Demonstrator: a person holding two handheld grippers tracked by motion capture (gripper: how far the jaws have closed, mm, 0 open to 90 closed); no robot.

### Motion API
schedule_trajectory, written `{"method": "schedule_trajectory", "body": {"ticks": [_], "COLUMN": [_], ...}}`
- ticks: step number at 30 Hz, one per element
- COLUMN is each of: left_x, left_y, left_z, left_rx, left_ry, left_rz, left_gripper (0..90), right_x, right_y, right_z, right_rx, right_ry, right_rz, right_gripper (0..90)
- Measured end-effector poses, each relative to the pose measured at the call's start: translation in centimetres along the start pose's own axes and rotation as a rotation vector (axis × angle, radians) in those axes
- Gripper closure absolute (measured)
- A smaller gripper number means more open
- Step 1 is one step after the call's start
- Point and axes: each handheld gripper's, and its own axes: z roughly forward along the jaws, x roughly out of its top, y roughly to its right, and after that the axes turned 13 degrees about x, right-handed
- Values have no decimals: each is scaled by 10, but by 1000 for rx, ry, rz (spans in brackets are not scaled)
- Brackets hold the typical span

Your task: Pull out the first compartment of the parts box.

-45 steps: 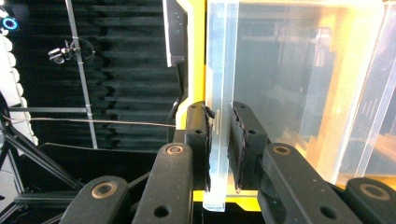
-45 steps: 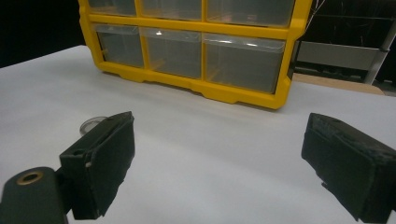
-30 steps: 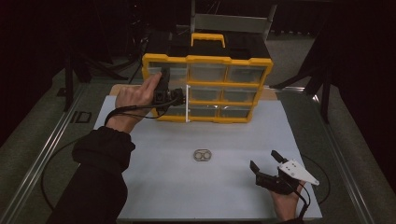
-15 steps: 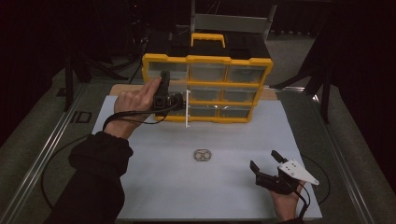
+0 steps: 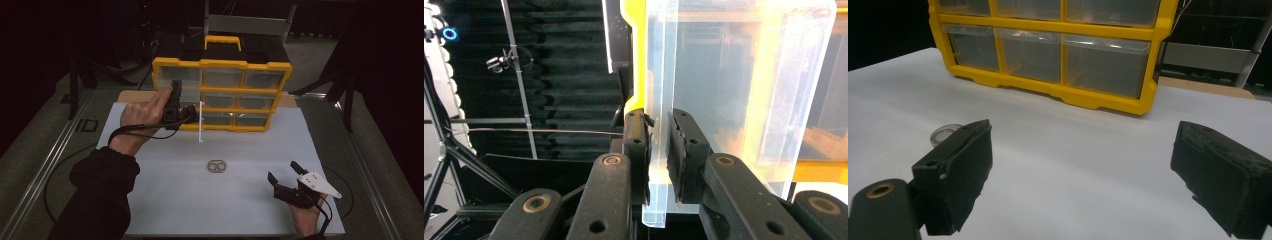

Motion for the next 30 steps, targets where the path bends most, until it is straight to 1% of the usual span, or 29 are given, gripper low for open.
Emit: {"method": "schedule_trajectory", "body": {"ticks": [7,13,14,16,17,22,30], "left_x": [0,1,0,0,1,1,1], "left_y": [-2,-3,-4,-4,-4,-3,0], "left_z": [-8,-12,-17,-17,-20,-21,-24], "left_rx": [3,5,7,7,11,16,17], "left_ry": [5,4,9,9,14,14,15], "left_rz": [8,4,6,6,8,6,16], "left_gripper": [804,804,804,804,803,803,797], "right_x": [0,0,0,0,0,0,0], "right_y": [0,0,0,0,-1,-1,-1], "right_z": [0,0,0,0,0,1,1], "right_rx": [2,-1,4,0,-1,-1,-2], "right_ry": [1,0,-1,0,-2,-2,1], "right_rz": [0,0,-2,0,0,-1,1], "right_gripper": [96,96,96,96,96,96,96]}}
